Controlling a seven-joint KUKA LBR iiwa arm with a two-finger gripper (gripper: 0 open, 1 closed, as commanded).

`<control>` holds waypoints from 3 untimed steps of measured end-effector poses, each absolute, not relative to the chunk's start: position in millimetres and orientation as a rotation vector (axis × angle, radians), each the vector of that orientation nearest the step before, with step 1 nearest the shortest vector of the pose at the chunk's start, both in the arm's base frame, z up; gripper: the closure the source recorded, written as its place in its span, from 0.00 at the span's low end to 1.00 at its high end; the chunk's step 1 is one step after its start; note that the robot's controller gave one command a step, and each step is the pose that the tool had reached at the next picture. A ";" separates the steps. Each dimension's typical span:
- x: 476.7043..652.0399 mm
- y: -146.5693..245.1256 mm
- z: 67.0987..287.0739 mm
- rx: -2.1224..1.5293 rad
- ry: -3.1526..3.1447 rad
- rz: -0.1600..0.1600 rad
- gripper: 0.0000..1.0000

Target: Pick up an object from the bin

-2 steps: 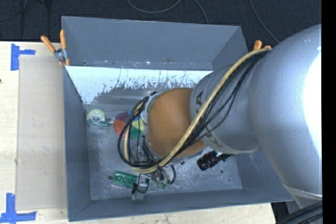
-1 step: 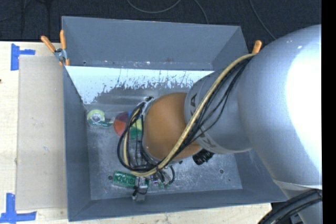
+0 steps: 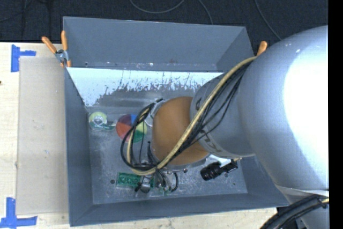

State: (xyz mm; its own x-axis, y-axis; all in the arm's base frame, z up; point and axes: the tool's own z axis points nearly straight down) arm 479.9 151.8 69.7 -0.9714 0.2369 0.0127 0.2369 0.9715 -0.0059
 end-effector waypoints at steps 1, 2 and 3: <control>479.9 151.8 69.7 -0.374 -3.106 0.007 1.00; 478.7 151.4 72.8 -0.374 -3.102 0.009 1.00; 477.5 150.9 88.1 -0.375 -3.098 0.011 1.00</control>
Offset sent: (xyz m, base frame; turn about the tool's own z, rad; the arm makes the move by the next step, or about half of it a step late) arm 0.0001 0.0000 0.0585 0.0000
